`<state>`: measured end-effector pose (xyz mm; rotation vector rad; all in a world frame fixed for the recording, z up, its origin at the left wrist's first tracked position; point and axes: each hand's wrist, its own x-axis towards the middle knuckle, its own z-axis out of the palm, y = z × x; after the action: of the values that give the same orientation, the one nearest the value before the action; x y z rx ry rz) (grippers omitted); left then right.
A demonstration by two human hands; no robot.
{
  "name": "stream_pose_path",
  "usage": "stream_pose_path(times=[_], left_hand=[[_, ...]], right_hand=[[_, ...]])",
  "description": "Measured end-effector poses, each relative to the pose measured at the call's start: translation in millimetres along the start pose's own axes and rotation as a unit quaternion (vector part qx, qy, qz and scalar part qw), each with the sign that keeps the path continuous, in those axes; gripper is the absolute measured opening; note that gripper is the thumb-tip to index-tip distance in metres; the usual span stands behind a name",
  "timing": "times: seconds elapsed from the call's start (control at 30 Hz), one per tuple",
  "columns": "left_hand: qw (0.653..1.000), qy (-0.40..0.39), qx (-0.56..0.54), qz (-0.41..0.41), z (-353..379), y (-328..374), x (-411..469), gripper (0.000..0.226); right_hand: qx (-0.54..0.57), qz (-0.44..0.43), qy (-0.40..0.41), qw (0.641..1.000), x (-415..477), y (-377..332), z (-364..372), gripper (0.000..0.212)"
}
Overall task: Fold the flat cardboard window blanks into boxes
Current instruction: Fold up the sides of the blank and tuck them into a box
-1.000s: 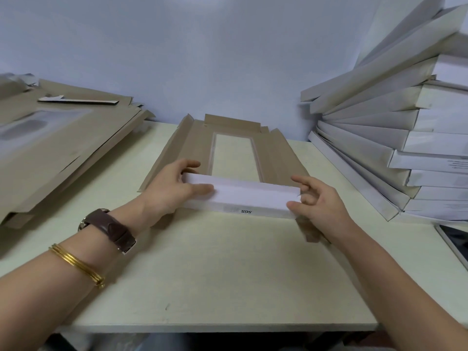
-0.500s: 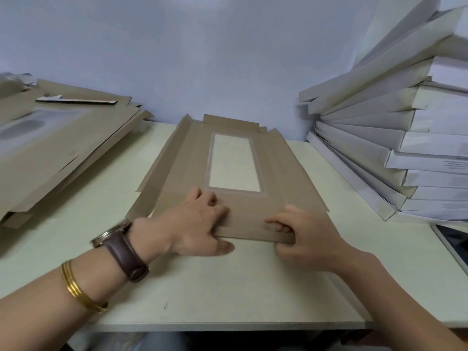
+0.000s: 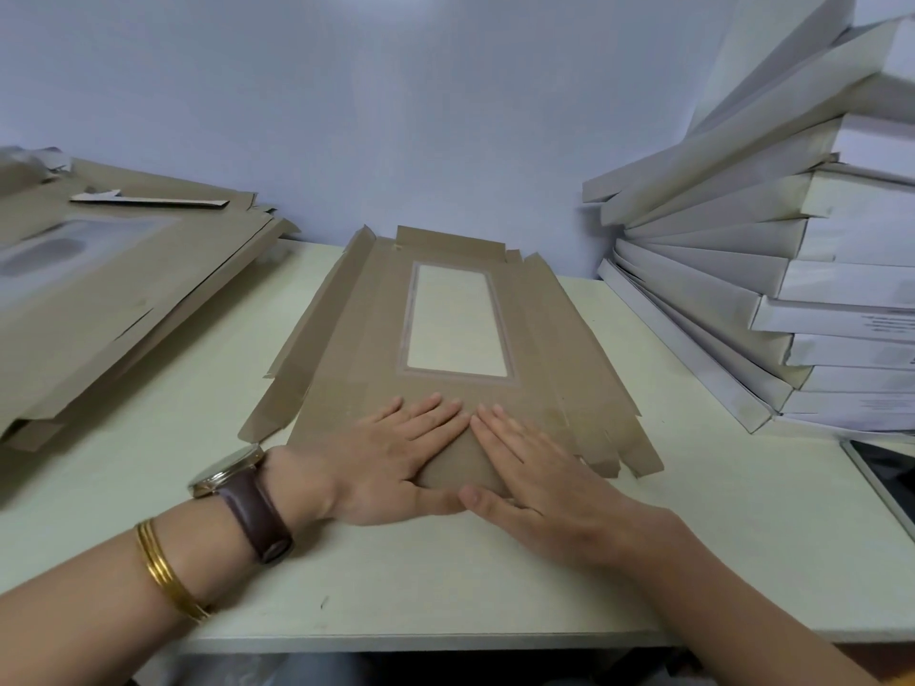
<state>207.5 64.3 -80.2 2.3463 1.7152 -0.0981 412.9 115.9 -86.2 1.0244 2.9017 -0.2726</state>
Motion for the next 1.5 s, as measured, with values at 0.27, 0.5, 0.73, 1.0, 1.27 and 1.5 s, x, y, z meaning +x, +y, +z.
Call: stream_pose_path(times=[0.27,0.5,0.73,1.0,1.27,1.5], left_hand=[[1.000,-0.002,0.023,-0.011,-2.4,-11.0,-14.9,0.088],[0.998,0.002,0.048,-0.036,-1.0,-23.5,-29.5,0.086],[0.997,0.007,0.047,-0.064,0.7,-36.8,-40.2,0.092],[0.999,0.045,-0.015,-0.019,1.8,-37.8,-48.0,0.065],[0.989,0.141,-0.046,0.007,-3.4,-33.8,-44.4,0.075],[0.979,0.200,-0.012,0.024,-8.0,-30.1,-42.0,0.050]], right_hand=[[-0.023,0.030,-0.031,0.999,-15.4,13.7,-9.6,0.101],[-0.051,0.056,-0.034,0.997,-31.3,25.8,-16.5,0.096],[-0.017,0.057,-0.013,0.998,-35.6,33.6,-18.2,0.095],[-0.019,0.019,0.038,0.999,-37.9,38.3,-17.1,0.084],[-0.028,-0.006,0.074,0.997,-35.7,38.3,-19.9,0.084],[-0.015,-0.014,0.110,0.994,-31.0,34.1,-24.1,0.059]])
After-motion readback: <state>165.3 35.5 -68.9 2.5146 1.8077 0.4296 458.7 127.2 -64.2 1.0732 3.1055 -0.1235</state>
